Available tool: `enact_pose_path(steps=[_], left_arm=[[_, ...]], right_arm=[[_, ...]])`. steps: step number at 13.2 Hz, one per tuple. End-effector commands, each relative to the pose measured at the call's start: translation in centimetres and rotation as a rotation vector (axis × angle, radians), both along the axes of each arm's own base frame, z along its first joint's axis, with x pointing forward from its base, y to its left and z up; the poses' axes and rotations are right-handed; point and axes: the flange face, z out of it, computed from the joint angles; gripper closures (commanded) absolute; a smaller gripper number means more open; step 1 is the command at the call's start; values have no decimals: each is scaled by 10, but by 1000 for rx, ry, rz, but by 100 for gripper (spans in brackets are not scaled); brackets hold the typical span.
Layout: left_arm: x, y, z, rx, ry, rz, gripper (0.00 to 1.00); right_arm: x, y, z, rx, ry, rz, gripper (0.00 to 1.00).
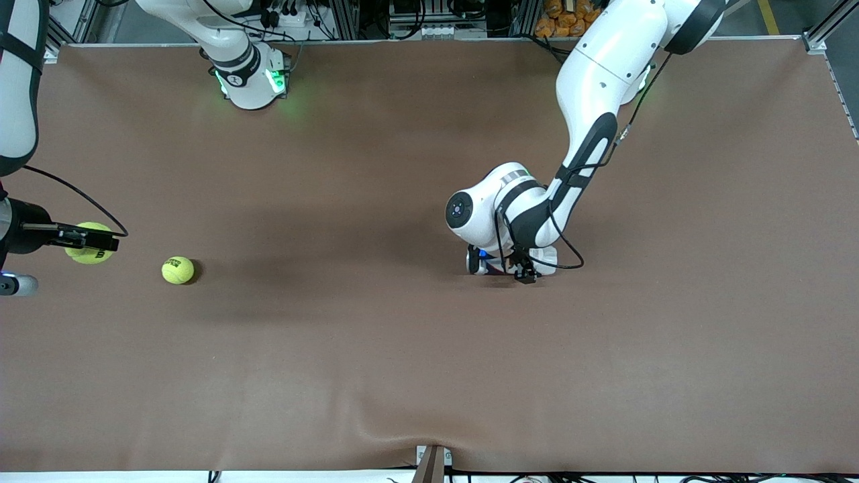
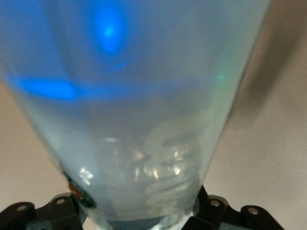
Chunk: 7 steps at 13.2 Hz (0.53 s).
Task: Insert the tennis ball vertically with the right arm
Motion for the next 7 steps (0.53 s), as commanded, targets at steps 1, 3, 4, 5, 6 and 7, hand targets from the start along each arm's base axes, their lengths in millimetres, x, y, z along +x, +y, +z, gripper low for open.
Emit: enact_pose_path(steps=[1,3,4,5,6,7], left_arm=[[5,1,7,-9,-24,7,19],[5,-1,10,-13,-25,7,19],[7,-1,18,-19,-33,8,19],[7,-4,21,-31,-36,12,19],[13,-9,30,-51,-48,23,19],[16,-15,38,-72,-56,27,19]], right_arm=[[1,1,5,7,-1,1,100],[1,0,5,6,-1,1,100],[1,0,5,5,0,4,100],[1,-2,5,7,-1,4,100],[1,-1,5,4,0,6,100],[1,0,5,2,0,6,100]])
